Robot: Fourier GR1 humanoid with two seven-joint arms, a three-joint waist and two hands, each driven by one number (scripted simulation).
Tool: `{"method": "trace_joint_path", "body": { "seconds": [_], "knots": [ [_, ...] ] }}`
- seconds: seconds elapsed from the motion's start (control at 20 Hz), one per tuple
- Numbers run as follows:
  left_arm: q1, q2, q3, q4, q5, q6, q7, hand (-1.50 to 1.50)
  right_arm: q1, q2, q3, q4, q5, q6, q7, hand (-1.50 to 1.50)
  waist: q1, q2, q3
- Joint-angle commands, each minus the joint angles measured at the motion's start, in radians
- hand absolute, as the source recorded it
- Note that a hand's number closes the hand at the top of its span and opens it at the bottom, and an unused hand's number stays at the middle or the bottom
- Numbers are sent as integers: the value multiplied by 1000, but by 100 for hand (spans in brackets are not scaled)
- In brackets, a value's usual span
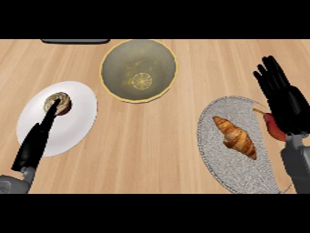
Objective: Pick the croissant from the placemat and place it in the bowl
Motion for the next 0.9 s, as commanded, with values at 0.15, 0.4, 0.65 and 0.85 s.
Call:
{"method": "trace_joint_path", "body": {
  "seconds": [0.15,0.4,0.65,0.85],
  "knots": [
    [-23,-111,35,-80,93,-17,-84,0,43,-105,250,-68,92,327,-18,150,-5,2,-11],
    [-79,-243,27,-136,139,31,-50,0,150,-114,223,-127,377,81,-308,-150,-58,1,-5],
    [-81,-227,43,-177,148,-2,-36,0,335,-81,138,-133,159,240,-602,-150,-40,3,-6],
    [-50,-252,43,-165,120,-22,-80,0,381,-147,47,-253,156,264,-628,-150,-31,4,-7]
  ]
}}
